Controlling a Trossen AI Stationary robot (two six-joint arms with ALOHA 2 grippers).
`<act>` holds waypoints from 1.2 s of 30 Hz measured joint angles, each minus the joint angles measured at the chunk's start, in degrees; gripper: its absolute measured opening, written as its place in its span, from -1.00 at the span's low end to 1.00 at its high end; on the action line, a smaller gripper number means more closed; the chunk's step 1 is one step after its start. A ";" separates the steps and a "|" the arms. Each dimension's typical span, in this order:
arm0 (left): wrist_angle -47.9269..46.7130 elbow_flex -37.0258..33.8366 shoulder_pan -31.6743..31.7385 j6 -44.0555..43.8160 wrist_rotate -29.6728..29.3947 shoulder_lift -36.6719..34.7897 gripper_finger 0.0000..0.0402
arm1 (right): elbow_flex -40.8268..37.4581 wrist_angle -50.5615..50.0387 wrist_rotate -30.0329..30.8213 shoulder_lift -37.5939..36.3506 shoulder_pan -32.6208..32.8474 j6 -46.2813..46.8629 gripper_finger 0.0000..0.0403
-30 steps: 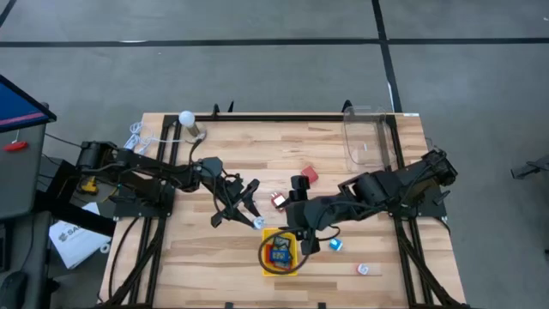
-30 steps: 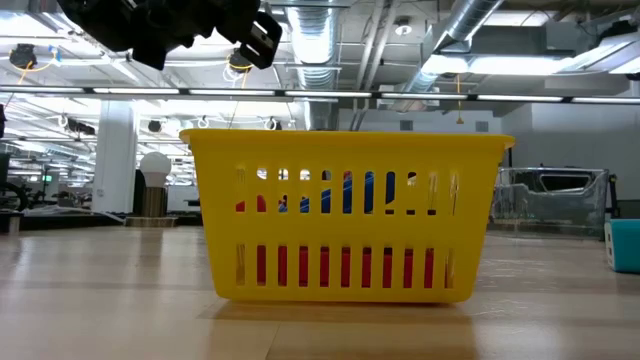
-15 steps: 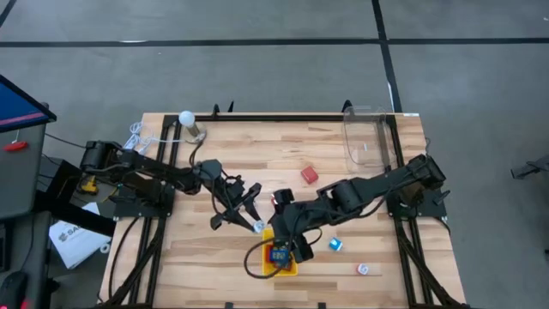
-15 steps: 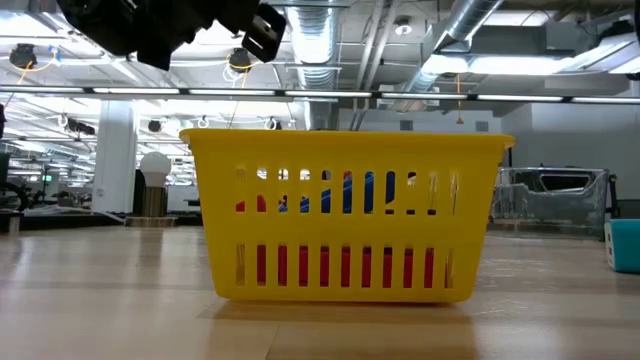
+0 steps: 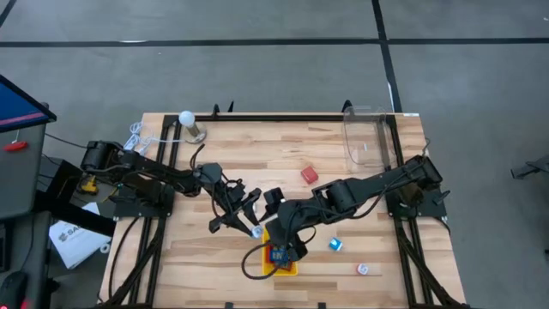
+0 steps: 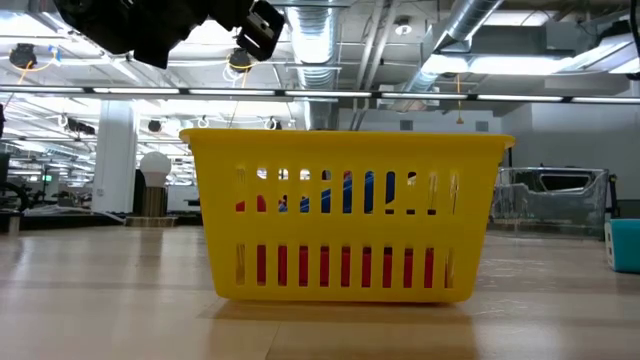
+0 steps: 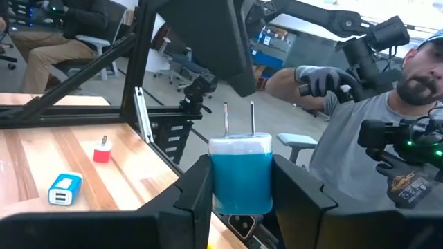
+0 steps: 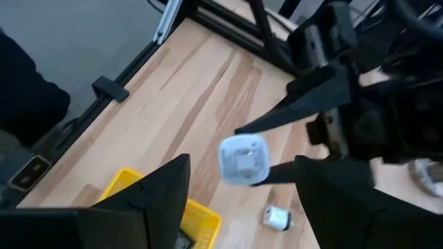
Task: Pick & Place Office items
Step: Put the left blue charger adapter into the transparent bin
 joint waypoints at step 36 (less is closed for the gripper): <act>0.77 0.00 0.46 -0.31 -0.66 0.37 -0.42 | 0.07 3.79 -1.97 3.89 -2.37 -3.46 0.24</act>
